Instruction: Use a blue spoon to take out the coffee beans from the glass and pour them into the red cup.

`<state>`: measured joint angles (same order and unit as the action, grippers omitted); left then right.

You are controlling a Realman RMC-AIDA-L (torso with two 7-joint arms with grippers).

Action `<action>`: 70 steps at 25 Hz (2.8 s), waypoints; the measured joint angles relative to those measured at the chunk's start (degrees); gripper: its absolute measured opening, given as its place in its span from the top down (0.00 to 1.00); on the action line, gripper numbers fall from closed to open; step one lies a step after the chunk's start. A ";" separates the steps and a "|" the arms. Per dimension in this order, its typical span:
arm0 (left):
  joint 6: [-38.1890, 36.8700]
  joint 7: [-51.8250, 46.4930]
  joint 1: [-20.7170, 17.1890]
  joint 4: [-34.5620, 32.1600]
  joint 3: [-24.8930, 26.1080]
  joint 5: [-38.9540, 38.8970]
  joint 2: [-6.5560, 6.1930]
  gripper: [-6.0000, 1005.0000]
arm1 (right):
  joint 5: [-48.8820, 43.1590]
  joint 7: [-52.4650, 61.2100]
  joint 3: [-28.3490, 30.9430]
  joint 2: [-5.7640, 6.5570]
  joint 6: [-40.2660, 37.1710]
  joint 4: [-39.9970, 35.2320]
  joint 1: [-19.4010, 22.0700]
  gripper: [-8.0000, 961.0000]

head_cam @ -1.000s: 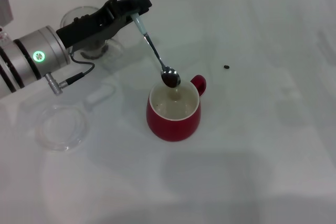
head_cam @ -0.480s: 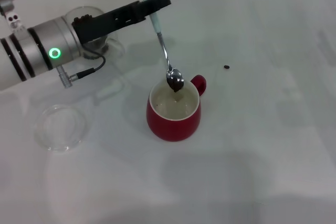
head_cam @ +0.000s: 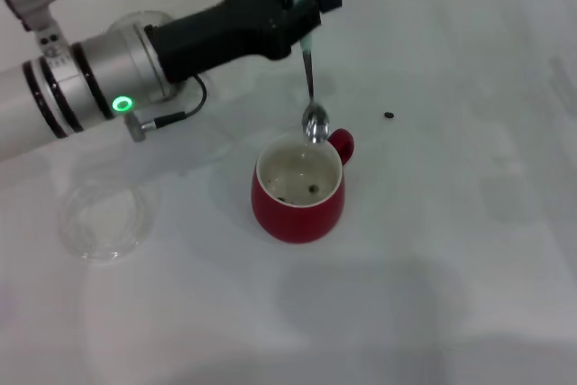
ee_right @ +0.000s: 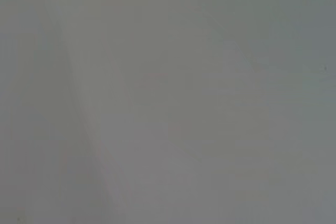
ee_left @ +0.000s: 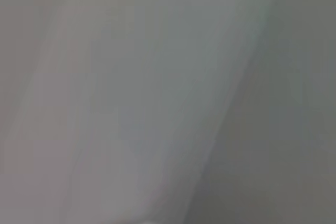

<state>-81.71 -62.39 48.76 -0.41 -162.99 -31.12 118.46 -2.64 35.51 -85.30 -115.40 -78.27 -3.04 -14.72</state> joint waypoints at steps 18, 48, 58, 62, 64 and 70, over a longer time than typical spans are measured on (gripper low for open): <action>-14.33 -29.20 -27.62 12.10 0.05 -25.89 -2.03 0.86 | -0.15 -0.41 0.08 -0.09 0.19 -1.14 -1.25 0.11; 3.54 -22.11 -25.01 11.76 -0.05 -14.40 0.12 0.85 | -0.09 -0.31 0.11 0.00 0.63 -2.69 -1.97 0.11; 3.93 -15.73 -24.99 10.37 0.01 -13.72 0.27 0.75 | -0.08 -0.22 0.29 0.00 0.57 -2.58 -1.89 0.11; 4.86 -10.73 -25.53 10.40 0.04 -16.91 0.29 0.57 | -0.08 -0.26 0.32 0.00 0.57 -2.48 -1.89 0.11; 5.88 -8.12 -25.89 10.48 0.04 -18.95 0.28 0.48 | -0.07 -0.33 0.33 0.00 0.57 -2.34 -1.87 0.11; 8.40 8.01 -27.87 10.46 0.04 -30.10 0.35 0.29 | -0.01 -0.50 0.31 0.00 0.57 -2.28 -1.80 0.11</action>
<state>-73.31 -54.38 20.89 10.05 -162.95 -61.22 118.82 -2.65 35.01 -84.99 -115.40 -77.70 -5.32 -16.52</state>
